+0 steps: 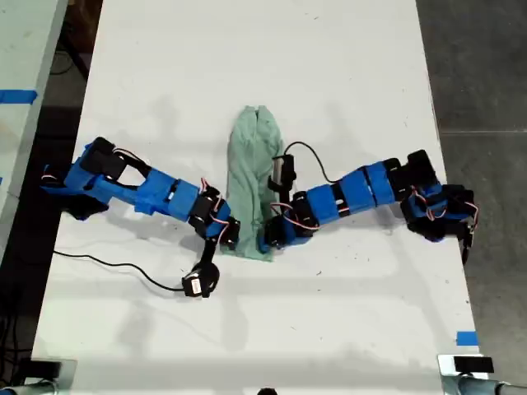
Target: Fold t shirt
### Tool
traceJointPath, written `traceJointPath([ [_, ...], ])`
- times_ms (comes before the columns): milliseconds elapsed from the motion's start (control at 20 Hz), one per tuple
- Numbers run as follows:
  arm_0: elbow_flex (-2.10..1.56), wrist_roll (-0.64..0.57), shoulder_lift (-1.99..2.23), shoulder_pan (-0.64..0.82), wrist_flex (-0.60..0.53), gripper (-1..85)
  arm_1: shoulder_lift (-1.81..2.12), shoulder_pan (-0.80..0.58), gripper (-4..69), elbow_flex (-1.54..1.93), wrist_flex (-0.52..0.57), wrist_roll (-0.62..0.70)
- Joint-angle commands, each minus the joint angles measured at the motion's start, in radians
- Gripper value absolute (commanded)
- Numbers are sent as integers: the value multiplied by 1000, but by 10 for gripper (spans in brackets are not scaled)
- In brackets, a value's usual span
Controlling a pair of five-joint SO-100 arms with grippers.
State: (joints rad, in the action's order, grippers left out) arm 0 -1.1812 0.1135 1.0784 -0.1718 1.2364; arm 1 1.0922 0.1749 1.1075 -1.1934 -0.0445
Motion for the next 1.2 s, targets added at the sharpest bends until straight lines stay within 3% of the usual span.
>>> traceJointPath([
  [0, 43, 11, 6, -2, -8, -2, -5, -14, 12, -20, -46, -51],
  [300, 95, 8, 101, -17, 35, -2, 170, 25, 19, -32, -173, -97],
  [400, 98, -12, 238, 31, 94, -2, 318, -20, 19, -28, -178, -18],
  [650, 78, -32, 515, 288, 186, -2, 601, -295, 19, -9, -153, 170],
  [1000, 81, -212, 359, 736, 160, 1, 426, -719, 23, -51, -110, 411],
  [1100, 98, -295, 256, 819, 152, 177, 337, -782, 124, -91, -92, 476],
  [1150, 101, -330, 230, 856, 160, 216, 316, -808, 184, -101, -91, 494],
])
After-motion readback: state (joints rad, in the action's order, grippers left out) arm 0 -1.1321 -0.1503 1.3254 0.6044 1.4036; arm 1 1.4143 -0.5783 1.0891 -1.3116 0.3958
